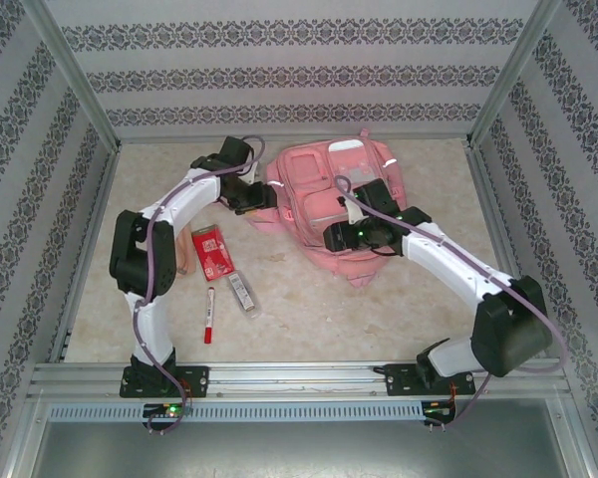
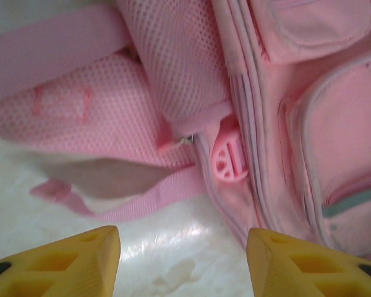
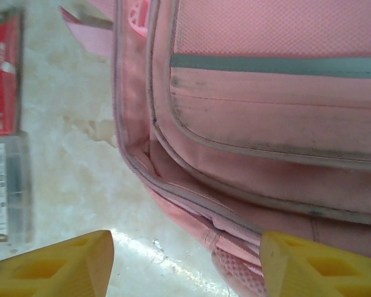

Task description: Pack the student bag

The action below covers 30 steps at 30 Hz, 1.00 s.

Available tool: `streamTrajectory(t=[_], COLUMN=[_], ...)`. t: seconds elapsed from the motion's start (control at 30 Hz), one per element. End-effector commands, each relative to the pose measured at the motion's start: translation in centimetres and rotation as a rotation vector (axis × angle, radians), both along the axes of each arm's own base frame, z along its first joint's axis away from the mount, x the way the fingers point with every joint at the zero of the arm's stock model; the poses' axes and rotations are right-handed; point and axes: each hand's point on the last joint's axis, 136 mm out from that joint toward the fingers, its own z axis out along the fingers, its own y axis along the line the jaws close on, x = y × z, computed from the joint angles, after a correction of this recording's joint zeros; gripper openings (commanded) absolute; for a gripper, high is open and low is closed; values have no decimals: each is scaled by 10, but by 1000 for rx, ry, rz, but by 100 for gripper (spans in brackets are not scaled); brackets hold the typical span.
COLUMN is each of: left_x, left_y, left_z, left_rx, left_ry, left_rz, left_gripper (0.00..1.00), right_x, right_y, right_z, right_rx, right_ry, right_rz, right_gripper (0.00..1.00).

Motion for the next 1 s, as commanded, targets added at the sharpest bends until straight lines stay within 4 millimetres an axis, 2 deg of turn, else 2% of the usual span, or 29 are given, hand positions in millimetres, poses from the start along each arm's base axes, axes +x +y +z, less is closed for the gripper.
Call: streamTrajectory(t=[0.0,0.17,0.23,0.33,0.4,0.53,0.67,0.83,0.97], left_x=[31,53,56,56,51,24,-15,-55,-72], left_y=[-10,-2,-5,-12,-18,-29,-39,-40,-32], left_z=[-11,-45,-59,-67,-65,-67,-65,-50,-29], left_rx=[-50,38,43,5,-12,-10,-20,-46,-52], left_ry=[-31,-10,24,34,30,48,64,75,44], left_rz=[33,57,53,52,40,-14,-50,-52,-52], left_gripper=[55,55,55,51,51,49,48,48,49], right_x=[19,10,3,-3,-4,7,26,45,51], right_y=[-2,0,2,1,-5,-26,-54,-87,-94], right_z=[2,-18,-25,-39,-52,-76,-85,-86,-69], right_rx=[-52,6,28,29,9,-6,-13,5,-12], right_ry=[-89,-34,3,65,112,169,181,204,160], right_rz=[-35,-85,-100,-120,-147,-229,-337,-450,-399], right_gripper=[64,65,65,64,63,60,58,58,61])
